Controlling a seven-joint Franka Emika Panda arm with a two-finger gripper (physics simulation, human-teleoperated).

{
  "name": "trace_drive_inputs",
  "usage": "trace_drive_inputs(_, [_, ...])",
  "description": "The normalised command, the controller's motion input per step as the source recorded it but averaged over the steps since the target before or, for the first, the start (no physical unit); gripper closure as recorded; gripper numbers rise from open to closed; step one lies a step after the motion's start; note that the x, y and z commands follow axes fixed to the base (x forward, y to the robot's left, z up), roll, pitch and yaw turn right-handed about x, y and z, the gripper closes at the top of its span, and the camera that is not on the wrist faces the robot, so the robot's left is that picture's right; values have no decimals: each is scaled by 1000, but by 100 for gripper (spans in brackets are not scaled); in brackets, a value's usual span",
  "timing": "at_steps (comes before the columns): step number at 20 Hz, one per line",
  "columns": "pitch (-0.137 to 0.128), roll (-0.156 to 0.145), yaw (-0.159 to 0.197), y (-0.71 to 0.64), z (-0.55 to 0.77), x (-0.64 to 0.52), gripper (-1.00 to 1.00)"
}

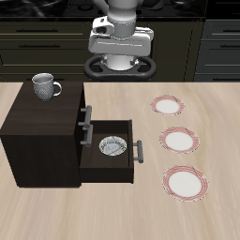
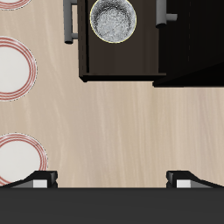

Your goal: Place the bowl on the middle plate relative to the robot

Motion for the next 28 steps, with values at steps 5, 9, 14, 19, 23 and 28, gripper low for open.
trace_drive_inputs(5, [-30, -26, 28, -40, -41, 334, -100])
trace_drive_inputs(9, [-43, -12, 6, -100, -1, 347, -100])
trace_drive_inputs(14, [-30, -2, 24, -140, -41, 364, -100])
trace_drive_inputs(19, [-23, -10, 14, -41, -60, 251, -100])
trace_drive_inputs(23, [-1, -10, -16, 27, -22, 224, -100])
trace_drive_inputs(28, [-7, 4, -38, 73, -2, 204, -100])
